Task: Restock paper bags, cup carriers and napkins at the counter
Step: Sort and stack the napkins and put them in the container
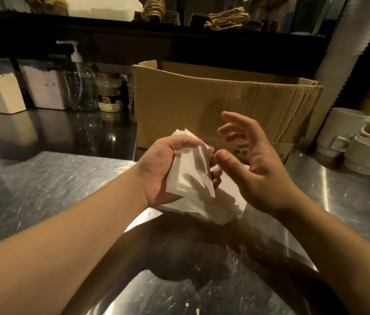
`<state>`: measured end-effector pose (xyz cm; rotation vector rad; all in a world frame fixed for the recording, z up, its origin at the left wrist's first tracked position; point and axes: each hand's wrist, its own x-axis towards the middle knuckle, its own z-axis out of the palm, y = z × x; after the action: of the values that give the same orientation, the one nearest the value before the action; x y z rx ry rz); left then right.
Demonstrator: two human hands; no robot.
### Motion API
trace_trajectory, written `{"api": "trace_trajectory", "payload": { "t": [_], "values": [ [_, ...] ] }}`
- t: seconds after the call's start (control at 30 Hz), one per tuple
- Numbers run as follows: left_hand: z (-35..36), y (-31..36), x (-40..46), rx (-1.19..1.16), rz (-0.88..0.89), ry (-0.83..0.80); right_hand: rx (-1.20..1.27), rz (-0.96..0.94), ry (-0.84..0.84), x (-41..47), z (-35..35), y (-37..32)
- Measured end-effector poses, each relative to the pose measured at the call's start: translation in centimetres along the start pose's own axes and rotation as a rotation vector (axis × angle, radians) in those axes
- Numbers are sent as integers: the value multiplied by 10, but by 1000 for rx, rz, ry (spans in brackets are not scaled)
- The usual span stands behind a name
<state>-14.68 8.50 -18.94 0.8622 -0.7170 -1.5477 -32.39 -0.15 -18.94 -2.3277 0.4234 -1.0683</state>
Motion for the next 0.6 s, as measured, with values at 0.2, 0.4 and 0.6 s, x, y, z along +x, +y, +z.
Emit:
{"api": "trace_trajectory", "payload": {
  "t": [0.2,0.4,0.6],
  "values": [
    [-4,13,-7,-229,99,-18,-38,174,-26,5,-5,2],
    [-8,19,-6,-311,140,24,-350,228,-495,8,-9,5],
    [-6,18,-4,-278,146,48,-517,201,-693,6,-3,3]
  ]
}}
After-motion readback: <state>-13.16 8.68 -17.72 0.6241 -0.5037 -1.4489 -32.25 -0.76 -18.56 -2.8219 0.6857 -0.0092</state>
